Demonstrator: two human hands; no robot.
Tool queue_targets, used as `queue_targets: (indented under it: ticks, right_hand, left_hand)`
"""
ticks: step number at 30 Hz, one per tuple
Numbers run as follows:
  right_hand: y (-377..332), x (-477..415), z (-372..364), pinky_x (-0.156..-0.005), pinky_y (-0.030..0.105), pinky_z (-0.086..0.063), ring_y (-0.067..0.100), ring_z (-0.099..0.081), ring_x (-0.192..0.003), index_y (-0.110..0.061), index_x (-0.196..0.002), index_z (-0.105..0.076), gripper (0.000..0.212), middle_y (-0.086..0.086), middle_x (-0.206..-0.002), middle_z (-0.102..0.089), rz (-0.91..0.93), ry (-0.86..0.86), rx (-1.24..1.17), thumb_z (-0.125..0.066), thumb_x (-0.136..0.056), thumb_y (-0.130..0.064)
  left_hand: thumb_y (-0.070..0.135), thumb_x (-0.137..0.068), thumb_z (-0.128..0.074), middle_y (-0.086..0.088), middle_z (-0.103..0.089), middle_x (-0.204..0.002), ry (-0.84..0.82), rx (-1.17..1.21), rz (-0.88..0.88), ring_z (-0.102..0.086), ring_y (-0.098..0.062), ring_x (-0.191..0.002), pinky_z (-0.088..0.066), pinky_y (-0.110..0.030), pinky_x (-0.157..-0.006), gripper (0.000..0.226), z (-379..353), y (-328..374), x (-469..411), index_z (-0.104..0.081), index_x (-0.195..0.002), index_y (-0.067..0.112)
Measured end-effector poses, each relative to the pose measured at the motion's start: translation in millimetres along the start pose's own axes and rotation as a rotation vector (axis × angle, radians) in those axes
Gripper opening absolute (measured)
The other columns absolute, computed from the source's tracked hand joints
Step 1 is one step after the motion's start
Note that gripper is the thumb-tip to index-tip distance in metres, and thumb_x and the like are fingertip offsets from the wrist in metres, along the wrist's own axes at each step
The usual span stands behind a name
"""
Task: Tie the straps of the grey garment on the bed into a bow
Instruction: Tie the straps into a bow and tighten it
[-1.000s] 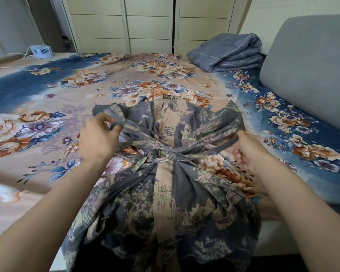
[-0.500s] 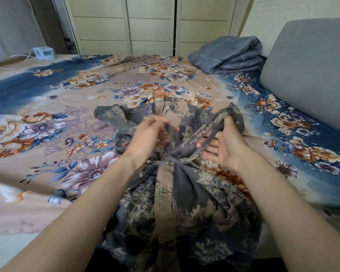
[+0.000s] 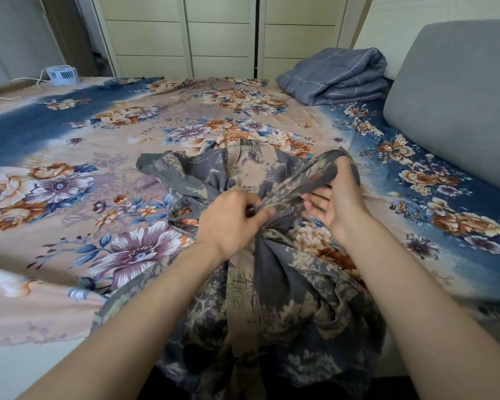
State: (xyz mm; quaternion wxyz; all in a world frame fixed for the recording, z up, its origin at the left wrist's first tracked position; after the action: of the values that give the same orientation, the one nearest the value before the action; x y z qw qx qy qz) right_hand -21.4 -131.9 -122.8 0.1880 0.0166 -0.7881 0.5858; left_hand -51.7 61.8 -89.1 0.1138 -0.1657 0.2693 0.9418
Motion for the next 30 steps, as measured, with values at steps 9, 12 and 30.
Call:
queue_targets:
  ticks: [9,12,30]
  right_hand:
    - [17,22,-50,-0.080,0.030,-0.061,0.016,-0.072,-0.099,-0.017,-0.115,-0.070,0.034,0.003,-0.114,-0.073,0.096,-0.356,0.561,-0.073,-0.088,-0.037]
    - [24,32,-73,-0.080,0.028,-0.060,0.012,-0.071,-0.100,-0.016,-0.112,-0.074,0.022,0.003,-0.106,-0.076,0.232,-0.438,0.685,-0.071,-0.092,-0.026]
    - [29,33,-112,-0.079,0.047,-0.054,0.032,-0.065,-0.086,-0.007,-0.096,-0.056,0.023,0.008,-0.083,-0.066,0.470,-0.359,0.809,-0.041,-0.103,-0.023]
  left_hand:
    - [0.030,-0.093,-0.070,-0.005,-0.056,-0.065,0.131,0.678,0.347,-0.048,-0.015,-0.061,-0.039,-0.030,-0.066,0.034,5,-37,-6,-0.060,-0.073,0.004]
    - [0.026,-0.089,-0.076,-0.008,-0.067,-0.070,0.122,0.736,0.330,-0.057,-0.014,-0.065,-0.046,-0.030,-0.068,0.021,6,-38,-7,-0.069,-0.079,0.009]
    - [-0.001,-0.094,-0.040,-0.001,-0.061,-0.073,0.319,1.009,0.218,-0.042,-0.011,-0.054,-0.032,-0.023,-0.050,0.031,86,-8,-10,-0.069,-0.106,0.004]
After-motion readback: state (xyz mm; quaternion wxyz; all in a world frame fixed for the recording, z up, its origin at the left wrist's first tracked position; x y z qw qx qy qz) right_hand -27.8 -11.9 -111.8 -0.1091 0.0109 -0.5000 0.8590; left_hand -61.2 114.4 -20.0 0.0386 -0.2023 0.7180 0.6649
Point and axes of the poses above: each hand's wrist, its own x-axis away from the middle knuckle, its own z-axis out of the back of the hand, y = z × x, the point moved 10 cm from there along -x, towards the middle knuckle
